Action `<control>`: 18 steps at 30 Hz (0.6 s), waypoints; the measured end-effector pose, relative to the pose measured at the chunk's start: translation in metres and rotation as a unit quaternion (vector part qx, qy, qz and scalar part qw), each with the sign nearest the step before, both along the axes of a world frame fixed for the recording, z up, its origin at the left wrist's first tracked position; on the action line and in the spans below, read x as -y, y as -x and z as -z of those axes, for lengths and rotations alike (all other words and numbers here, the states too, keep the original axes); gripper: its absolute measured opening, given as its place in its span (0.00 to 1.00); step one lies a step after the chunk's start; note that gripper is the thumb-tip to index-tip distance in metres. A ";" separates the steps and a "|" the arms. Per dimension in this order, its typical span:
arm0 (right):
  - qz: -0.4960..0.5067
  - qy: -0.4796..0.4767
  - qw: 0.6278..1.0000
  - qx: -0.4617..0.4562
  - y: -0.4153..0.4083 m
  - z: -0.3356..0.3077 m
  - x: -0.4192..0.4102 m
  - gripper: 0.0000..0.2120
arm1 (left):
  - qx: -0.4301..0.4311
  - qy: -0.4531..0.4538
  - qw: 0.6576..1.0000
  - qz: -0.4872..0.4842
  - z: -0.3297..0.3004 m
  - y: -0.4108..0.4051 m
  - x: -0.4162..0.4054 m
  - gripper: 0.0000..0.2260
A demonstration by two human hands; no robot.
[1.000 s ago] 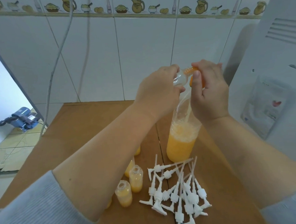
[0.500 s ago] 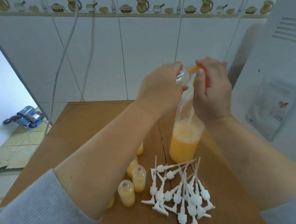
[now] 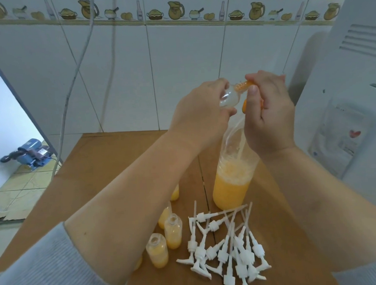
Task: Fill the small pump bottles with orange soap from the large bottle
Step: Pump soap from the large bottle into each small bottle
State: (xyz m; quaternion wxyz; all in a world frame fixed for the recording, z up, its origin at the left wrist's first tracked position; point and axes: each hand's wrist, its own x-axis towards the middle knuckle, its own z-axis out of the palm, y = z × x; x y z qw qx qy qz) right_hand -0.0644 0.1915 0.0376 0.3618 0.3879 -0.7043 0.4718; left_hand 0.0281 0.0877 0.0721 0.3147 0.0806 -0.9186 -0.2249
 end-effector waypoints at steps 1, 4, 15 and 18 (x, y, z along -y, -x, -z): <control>-0.005 0.005 1.000 -0.003 -0.001 -0.003 -0.001 0.19 | -0.009 -0.001 1.000 0.001 -0.002 0.000 0.000 0.12; 0.006 0.020 1.000 -0.016 -0.002 0.001 -0.001 0.17 | -0.023 0.020 1.000 0.004 0.000 -0.001 -0.004 0.12; -0.012 0.012 1.000 0.025 -0.004 -0.006 -0.004 0.18 | -0.006 -0.005 1.000 -0.002 -0.003 -0.002 -0.004 0.11; 0.010 0.040 0.999 -0.004 -0.004 0.001 -0.001 0.16 | -0.012 0.015 1.000 -0.003 0.001 -0.003 -0.008 0.13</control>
